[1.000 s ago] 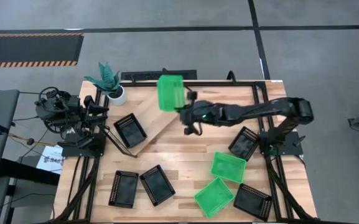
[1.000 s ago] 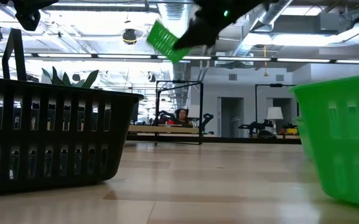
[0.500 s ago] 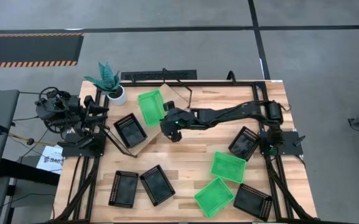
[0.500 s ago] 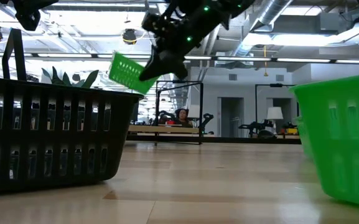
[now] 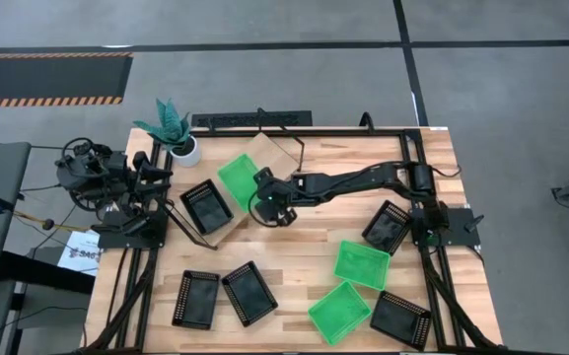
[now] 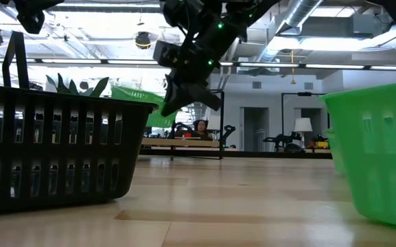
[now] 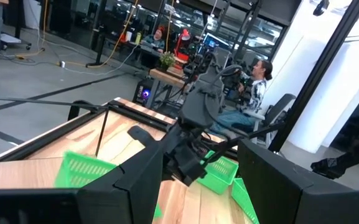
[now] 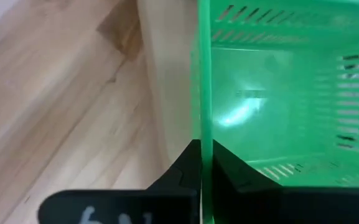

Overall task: Stack baskets on shelf by color
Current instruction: Put the green bin on the shelf, then stack the green bin on the top of the green bin on the shelf, then stack the green bin on the top of the green bins on the shelf

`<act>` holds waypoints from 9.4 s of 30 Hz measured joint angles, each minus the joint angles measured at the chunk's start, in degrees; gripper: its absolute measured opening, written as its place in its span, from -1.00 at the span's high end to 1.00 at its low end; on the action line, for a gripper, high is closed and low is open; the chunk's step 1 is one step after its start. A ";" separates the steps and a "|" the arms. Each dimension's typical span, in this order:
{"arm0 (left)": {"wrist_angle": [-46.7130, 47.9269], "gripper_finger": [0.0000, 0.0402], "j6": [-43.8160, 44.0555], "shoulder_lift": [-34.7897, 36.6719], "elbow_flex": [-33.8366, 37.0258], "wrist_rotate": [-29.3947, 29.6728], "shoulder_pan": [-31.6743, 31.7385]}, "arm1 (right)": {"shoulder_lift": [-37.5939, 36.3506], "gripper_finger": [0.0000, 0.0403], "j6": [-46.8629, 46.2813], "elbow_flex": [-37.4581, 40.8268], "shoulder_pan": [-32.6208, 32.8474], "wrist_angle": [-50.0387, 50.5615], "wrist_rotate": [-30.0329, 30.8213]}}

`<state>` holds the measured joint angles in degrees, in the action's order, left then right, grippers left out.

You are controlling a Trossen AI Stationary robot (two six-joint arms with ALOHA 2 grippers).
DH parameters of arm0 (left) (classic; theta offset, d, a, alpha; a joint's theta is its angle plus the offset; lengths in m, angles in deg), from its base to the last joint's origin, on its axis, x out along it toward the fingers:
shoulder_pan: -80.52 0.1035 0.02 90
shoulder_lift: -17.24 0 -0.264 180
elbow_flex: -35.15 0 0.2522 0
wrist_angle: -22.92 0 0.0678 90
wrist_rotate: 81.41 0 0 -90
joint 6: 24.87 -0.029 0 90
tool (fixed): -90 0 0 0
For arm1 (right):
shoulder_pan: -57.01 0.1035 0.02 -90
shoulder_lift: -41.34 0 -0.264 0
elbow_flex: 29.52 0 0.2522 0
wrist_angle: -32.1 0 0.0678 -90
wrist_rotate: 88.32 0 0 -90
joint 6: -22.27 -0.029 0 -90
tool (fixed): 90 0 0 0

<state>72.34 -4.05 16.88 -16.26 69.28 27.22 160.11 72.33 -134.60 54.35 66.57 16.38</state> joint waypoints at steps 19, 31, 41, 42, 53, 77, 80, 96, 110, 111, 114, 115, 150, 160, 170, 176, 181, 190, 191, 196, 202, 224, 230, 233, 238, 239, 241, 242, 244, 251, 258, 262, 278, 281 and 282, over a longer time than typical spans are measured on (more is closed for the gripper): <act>0.02 0.01 -0.02 0.00 0.00 0.08 0.00 | 0.55 0.30 2.66 0.10 -0.90 -2.44 0.22; 0.02 0.01 -0.02 0.00 0.00 0.08 0.00 | 0.53 0.05 2.82 0.08 -1.15 -7.44 7.70; 0.02 0.01 -0.06 0.00 0.00 -0.34 0.00 | -5.65 0.08 -20.85 0.01 9.23 1.43 24.38; 0.02 0.01 -0.07 0.00 0.00 -0.34 0.00 | -6.73 0.07 -27.80 0.01 10.48 5.09 26.28; 0.02 0.01 -0.20 0.00 0.00 -0.21 0.00 | -15.12 0.08 -123.70 0.06 23.09 56.99 11.09; 0.03 0.01 -1.45 0.02 0.00 -0.03 0.00 | 4.53 0.19 -150.30 0.12 28.78 53.77 -4.37; 0.04 0.01 -2.01 0.02 0.00 0.06 -0.02 | 4.51 0.46 -148.90 0.12 27.90 53.51 -4.18; 0.04 0.01 -2.16 0.02 0.00 1.37 0.00 | 0.74 0.97 -105.41 -13.76 24.14 47.95 15.48; 0.04 0.01 -2.14 0.02 0.02 2.77 0.00 | 0.51 0.96 -8.83 -18.97 8.48 18.24 16.09; 0.03 0.01 -2.14 0.02 0.02 2.77 -0.01 | 0.51 0.96 -6.40 -18.98 6.98 18.23 13.54; 0.04 0.01 -2.18 0.02 0.02 2.75 -0.02 | 0.51 0.98 -3.10 -18.96 2.52 18.77 6.36; 0.04 0.01 -2.46 0.02 0.02 2.75 -0.02 | 0.51 0.98 -2.99 -18.96 1.20 18.78 4.47; 2.40 0.01 -2.64 0.02 0.02 4.66 0.00 | 2.65 0.92 10.01 -16.36 -4.99 12.25 -10.92; 2.42 0.01 -2.60 0.00 0.02 4.66 -0.02 | 4.48 0.92 12.82 -16.31 -5.75 11.53 -10.32; 2.43 0.01 -2.60 0.00 0.02 4.67 -0.02 | 4.31 0.89 12.98 -16.38 -6.12 11.92 -10.32; 2.41 0.01 -2.60 0.00 0.02 4.67 0.00 | 4.31 0.76 12.96 -16.38 -6.19 11.89 -10.32; 2.40 0.01 -2.60 0.00 0.02 4.67 0.00 | 4.31 0.63 12.96 -16.38 -6.19 11.88 -10.32; 2.40 0.01 -2.60 0.00 0.02 4.65 0.00 | 4.31 0.46 12.96 -16.38 -6.19 11.85 -10.32; 2.40 0.01 -2.60 0.00 0.02 4.67 0.00 | 4.31 0.44 12.95 -16.38 -6.19 11.85 -10.32; 2.40 0.01 -2.60 0.00 0.02 4.65 0.00 | 4.31 0.32 12.94 -16.38 -6.19 11.77 -10.32; 2.40 0.01 -2.60 0.00 0.02 4.65 -0.01 | 4.31 0.17 12.92 -16.38 -6.19 11.70 -10.30; 2.52 0.01 -2.60 0.00 0.02 4.01 -0.02 | 3.68 -0.05 -49.36 -32.53 4.22 51.25 -2.28; 2.96 0.01 -2.60 0.00 0.02 4.01 0.00 | 3.63 -0.04 -78.04 -31.66 15.98 69.09 -8.21; 3.68 0.01 -2.12 0.00 0.02 3.86 -0.01 | 3.94 -0.04 -85.58 -28.75 23.66 68.85 -7.93; 4.84 0.01 -0.18 0.00 0.02 3.61 -0.02 | 3.78 -0.04 -101.69 -26.44 33.38 66.64 -7.54; 4.94 0.01 -0.13 0.00 0.02 3.21 0.00 | 4.04 -0.04 -106.50 -26.14 34.67 66.74 -7.54; 4.92 0.01 -0.07 0.00 0.02 2.56 0.00 | 4.18 -0.04 -115.92 -25.62 36.80 67.99 -7.52; 4.92 0.01 -0.03 0.00 0.02 2.53 -0.01 | 4.06 -0.04 -119.71 -25.48 37.72 68.22 -7.44; 4.90 0.01 0.00 0.00 0.02 2.56 -0.01 | 3.99 -0.04 -123.80 -25.39 39.54 67.75 -6.97; 4.85 0.01 0.10 0.00 0.02 2.57 0.00 | 3.99 -0.04 -128.05 -25.34 42.09 53.92 -6.96; 4.93 0.01 2.20 0.00 0.02 1.25 -0.01 | 5.72 -0.04 -136.38 -25.29 41.83 47.72 -6.93; 4.96 0.01 2.38 0.00 0.02 -0.12 0.00 | 7.55 -0.04 -139.91 -25.34 42.74 46.71 -7.23; 6.12 0.01 2.78 0.00 0.02 -0.64 -0.01 | 14.48 0.03 -137.49 -25.28 43.23 45.70 -12.86; 6.14 0.01 2.78 0.01 0.02 -0.62 0.00 | 14.24 0.26 -134.98 -25.34 43.00 48.73 -12.59; 6.12 0.01 2.78 0.00 0.02 -0.62 -0.01 | 14.24 0.37 -134.10 -25.34 42.90 49.52 -12.58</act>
<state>78.46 -1.27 16.88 -16.24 68.67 27.21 174.35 -61.76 -159.94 97.25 116.09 3.80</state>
